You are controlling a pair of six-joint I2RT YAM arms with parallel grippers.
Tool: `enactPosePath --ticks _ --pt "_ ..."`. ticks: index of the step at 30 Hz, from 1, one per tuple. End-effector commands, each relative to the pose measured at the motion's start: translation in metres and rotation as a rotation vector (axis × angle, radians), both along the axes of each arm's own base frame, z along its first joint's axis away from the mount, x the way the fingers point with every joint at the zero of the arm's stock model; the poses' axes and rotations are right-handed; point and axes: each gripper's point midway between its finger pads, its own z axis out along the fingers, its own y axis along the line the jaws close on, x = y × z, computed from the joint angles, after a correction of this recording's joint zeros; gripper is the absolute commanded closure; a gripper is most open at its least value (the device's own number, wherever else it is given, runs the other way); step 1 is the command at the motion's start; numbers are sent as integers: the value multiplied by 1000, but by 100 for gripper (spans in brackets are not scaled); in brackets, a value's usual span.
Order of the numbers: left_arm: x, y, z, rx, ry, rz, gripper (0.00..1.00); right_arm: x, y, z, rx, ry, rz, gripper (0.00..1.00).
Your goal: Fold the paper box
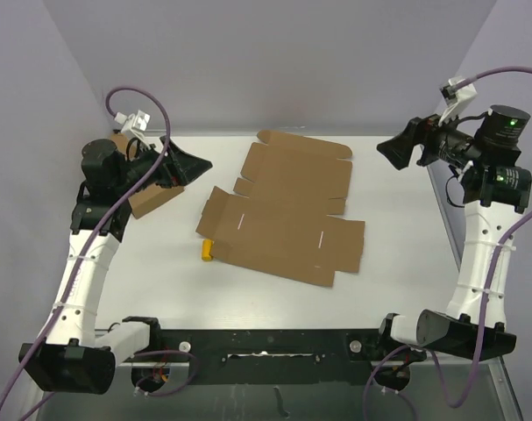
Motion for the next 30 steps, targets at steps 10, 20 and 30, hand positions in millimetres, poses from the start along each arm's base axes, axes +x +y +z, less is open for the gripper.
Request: enactPosePath --ticks 10,20,30 --pt "-11 -12 -81 51 76 67 2 6 -16 -69 24 163 -170 2" --pt "-1 -15 -147 73 166 74 4 -17 33 -133 62 133 116 2" --pt "41 -19 -174 41 167 75 8 -20 36 -204 199 183 188 2"
